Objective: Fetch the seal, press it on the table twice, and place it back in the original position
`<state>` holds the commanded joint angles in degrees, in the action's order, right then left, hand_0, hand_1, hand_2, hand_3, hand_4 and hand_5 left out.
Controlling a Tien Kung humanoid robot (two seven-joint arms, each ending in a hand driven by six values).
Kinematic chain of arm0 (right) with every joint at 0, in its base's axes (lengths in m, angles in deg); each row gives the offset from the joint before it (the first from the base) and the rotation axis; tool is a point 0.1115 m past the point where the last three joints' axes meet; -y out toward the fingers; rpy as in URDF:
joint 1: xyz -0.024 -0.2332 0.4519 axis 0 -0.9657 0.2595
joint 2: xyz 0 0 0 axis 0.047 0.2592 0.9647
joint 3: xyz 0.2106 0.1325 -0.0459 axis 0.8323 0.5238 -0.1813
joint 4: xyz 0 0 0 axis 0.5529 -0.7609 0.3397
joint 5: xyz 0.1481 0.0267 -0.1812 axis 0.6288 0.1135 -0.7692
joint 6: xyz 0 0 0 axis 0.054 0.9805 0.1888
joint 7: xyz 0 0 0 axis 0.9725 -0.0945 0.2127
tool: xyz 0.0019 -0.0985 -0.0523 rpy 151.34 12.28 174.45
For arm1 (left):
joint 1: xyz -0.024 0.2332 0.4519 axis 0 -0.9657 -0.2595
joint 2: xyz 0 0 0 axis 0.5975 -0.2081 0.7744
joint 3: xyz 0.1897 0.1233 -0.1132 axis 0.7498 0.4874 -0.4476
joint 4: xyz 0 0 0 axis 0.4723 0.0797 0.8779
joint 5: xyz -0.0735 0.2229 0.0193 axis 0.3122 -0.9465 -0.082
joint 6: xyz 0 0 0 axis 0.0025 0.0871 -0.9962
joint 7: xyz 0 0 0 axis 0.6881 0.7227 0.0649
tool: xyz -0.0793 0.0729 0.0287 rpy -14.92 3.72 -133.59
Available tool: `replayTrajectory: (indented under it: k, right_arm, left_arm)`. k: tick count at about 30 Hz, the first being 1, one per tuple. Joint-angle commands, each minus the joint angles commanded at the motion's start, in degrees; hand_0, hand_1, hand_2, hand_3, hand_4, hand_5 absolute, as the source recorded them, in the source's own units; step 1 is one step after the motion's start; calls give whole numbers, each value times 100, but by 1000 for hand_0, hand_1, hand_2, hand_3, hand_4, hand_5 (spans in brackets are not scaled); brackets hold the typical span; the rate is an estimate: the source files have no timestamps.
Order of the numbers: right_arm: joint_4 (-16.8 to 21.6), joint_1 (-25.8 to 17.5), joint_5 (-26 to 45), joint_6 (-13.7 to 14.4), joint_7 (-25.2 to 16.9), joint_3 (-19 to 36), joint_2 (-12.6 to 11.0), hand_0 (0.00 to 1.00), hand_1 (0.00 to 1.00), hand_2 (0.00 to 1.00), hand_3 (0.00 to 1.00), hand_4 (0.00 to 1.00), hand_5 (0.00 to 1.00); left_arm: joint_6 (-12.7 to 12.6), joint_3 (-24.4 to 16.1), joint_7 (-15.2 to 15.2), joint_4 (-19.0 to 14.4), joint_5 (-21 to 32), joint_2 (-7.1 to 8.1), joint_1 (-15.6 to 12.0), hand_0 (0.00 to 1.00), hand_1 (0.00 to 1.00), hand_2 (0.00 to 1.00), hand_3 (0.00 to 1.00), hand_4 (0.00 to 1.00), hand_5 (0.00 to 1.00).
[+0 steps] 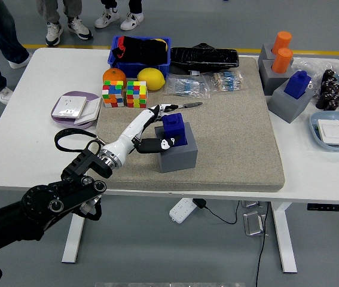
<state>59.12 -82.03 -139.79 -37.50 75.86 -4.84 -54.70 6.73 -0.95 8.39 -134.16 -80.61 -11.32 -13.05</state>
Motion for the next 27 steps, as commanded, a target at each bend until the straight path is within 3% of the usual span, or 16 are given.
replayTrajectory:
  k: [1,6,7,12,13,18,19,27]
  right_arm:
    - [1,-2,0,0,-1,2,-1,790,704,696,660,779,555]
    - [3,0,0,0,-2,1,-6,790,704,696,660,779,555]
    - [2,1,-1,0,-3,5,-4,790,704,696,660,779,555]
    - [-1,-2,-4,-1,-2,22,2,790,704,696,660,779,555]
    - [0,-3,-4,-1,-3,25,2,792,704,695,659,779,554]
    - [0,-5,0,-2,-3,32,3,792,704,695,659,779,554]
    - [0,-5,1,-2,-3,32,3,789,704,695,659,779,555]
    - [-7,-14,-18,1,1,64,3,790,704,695,659,779,555]
  left_arm:
    - [1,4,0,4,-7,-2,-3,945,967,884,911,877,2]
    - [34,24,-13,29,-46,-6,-11,945,967,884,911,877,2]
    - [47,30,-13,32,-44,-6,-10,980,998,942,943,966,2]
    - [127,16,-8,49,-13,-3,-5,980,998,942,943,966,2]
    - [155,11,-10,54,4,-1,-4,998,998,994,996,998,137]
    - [350,-47,-2,82,139,15,1,998,998,994,996,998,137]
    - [374,-58,0,84,155,19,1,998,998,998,998,998,356]
    - [682,-381,-117,-4,187,196,2,998,998,998,998,998,376]
